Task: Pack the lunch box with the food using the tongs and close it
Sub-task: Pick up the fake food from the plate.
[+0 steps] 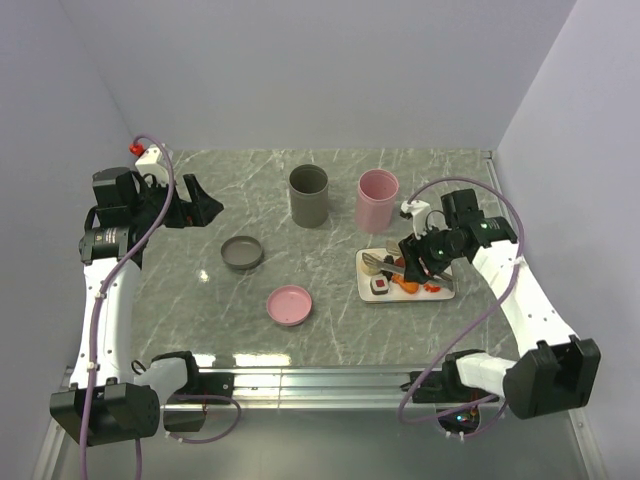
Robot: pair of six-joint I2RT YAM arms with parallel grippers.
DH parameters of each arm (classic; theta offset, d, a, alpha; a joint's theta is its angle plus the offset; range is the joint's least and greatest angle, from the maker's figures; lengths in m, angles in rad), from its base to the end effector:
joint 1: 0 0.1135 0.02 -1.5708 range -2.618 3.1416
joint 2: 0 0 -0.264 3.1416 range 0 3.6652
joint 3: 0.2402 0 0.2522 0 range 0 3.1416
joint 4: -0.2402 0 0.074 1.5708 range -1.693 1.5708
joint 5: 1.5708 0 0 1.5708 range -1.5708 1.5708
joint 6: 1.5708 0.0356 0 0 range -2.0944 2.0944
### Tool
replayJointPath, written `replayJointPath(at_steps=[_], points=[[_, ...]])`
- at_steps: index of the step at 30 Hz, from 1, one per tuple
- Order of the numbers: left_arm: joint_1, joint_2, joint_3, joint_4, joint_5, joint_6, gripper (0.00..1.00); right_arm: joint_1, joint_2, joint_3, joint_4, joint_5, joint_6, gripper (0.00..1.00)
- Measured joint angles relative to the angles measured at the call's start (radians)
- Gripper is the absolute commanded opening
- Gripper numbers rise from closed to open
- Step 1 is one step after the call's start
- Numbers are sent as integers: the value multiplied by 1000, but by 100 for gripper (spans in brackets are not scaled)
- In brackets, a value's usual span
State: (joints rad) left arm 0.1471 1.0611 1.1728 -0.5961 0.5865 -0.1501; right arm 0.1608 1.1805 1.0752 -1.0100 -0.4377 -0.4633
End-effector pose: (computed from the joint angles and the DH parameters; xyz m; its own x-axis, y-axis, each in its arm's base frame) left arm 0.2202 0.0127 0.3826 -0.5097 -0.2014 -0.8365 0.2895 0.8754 -0.3872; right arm 0.2110 0.0495 0.2962 -0.6460 -0.5148 -0.5636 -0.6905 0.7088 0.1439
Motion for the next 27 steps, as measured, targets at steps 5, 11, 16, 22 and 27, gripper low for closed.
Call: replayJointPath(at_steps=[5,11,16,22,27], points=[[0,0,0,0,0,0,99,-5,55,0,1,-3,-8,66],[0,0,0,0,2,0,99,-5,74,0,15,-1,-11,66],[0,0,0,0,4,0,99,-5,96,0,25,-1,-11,66],[0,0,0,0,4,0,99,-5,131,0,37,-2,-16,66],[0,0,0,0,4,0,99,-5,138,-2,50,-6,-18,65]])
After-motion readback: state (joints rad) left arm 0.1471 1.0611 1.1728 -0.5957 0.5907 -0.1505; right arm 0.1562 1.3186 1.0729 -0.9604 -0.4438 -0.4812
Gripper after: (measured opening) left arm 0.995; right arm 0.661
